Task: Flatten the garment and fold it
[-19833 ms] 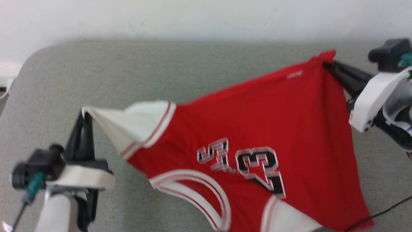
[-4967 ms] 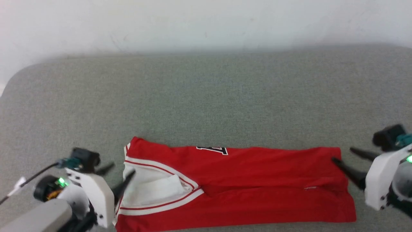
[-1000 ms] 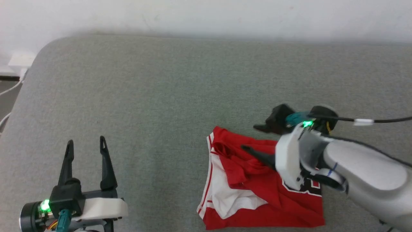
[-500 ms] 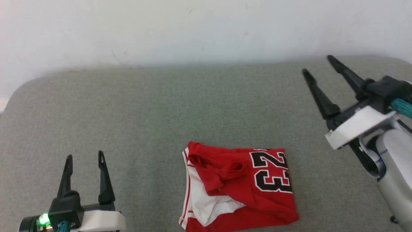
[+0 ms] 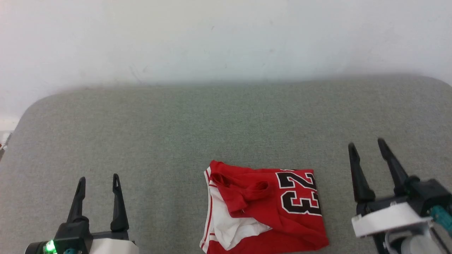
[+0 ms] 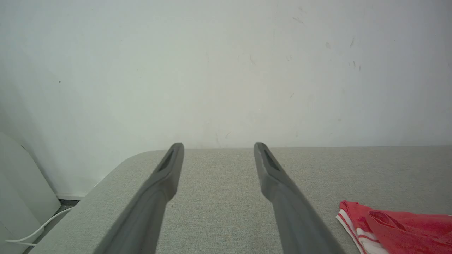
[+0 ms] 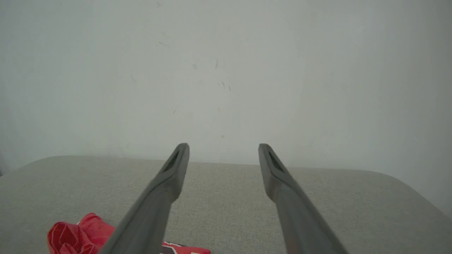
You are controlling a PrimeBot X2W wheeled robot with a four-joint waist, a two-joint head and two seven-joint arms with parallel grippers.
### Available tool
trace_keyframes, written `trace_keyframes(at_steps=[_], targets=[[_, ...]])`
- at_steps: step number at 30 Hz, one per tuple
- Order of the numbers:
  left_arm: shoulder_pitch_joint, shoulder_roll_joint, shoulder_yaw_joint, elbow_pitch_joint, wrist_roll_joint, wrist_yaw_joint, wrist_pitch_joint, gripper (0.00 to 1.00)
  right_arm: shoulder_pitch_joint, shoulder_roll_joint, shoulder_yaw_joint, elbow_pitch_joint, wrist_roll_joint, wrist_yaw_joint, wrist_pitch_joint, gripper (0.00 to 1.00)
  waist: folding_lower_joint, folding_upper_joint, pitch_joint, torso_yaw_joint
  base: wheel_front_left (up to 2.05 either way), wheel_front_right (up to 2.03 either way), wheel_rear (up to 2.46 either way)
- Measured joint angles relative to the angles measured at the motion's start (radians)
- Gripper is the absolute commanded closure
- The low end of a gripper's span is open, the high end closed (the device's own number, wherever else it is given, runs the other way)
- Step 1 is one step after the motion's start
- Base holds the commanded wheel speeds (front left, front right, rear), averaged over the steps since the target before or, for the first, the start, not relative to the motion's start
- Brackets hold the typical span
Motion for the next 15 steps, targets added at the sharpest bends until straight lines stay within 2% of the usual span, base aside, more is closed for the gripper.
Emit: trace_keyframes(at_steps=[7,12,15], targets=[[0.003,-0.004,-0.001,0.010,-0.006,-0.024,0.000,0.00,0.132,0.043,-0.022,-0.017,-0.032,0.000,0.000,0.00,0.0000,0.0000,-0.008,0.020,0.00,0.00,0.00],[0.003,-0.009,0.000,0.017,-0.005,-0.026,0.000,0.00,0.120,0.043,-0.025,-0.038,-0.041,0.000,0.000,0.00,0.0000,0.0000,-0.009,0.015,0.00,0.00,0.00],[0.003,-0.010,-0.001,0.019,-0.005,-0.033,0.000,0.00,0.062,0.015,-0.023,-0.054,-0.043,0.000,0.000,0.00,0.0001,0.0000,-0.007,0.015,0.00,0.00,0.00]])
